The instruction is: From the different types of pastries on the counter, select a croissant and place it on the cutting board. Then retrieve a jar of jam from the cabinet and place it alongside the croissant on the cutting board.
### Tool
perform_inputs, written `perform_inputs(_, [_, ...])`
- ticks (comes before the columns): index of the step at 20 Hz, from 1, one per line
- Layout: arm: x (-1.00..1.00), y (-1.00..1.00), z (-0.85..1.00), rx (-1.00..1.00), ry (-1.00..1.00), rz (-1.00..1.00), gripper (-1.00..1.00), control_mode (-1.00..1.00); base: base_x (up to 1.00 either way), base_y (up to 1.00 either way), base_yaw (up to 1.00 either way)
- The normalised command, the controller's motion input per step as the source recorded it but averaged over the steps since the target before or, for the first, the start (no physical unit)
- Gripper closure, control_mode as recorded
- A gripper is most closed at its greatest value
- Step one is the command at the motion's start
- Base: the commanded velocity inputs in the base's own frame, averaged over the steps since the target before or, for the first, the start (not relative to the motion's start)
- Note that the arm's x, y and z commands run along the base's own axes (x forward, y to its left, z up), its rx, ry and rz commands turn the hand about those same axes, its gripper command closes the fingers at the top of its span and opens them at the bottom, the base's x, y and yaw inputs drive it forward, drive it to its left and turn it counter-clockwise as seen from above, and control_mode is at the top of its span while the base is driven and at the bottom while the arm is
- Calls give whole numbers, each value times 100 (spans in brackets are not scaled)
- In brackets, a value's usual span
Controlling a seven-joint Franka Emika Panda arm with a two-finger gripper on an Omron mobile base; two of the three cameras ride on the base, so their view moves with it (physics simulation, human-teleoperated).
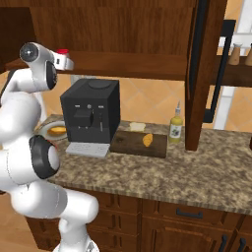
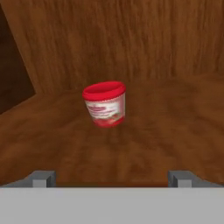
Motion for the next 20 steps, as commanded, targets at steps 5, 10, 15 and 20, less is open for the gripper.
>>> perform_inputs(5, [51, 8, 3, 0, 0, 0, -100, -100, 0, 0, 0])
perform_inputs(10, [52, 20, 0, 0, 0, 0, -100, -100, 0, 0, 0])
perform_inputs(15, [60, 2, 0, 0, 0, 0, -100, -100, 0, 0, 0])
perform_inputs(20, [60, 0, 0, 0, 3, 0, -100, -100, 0, 0, 0])
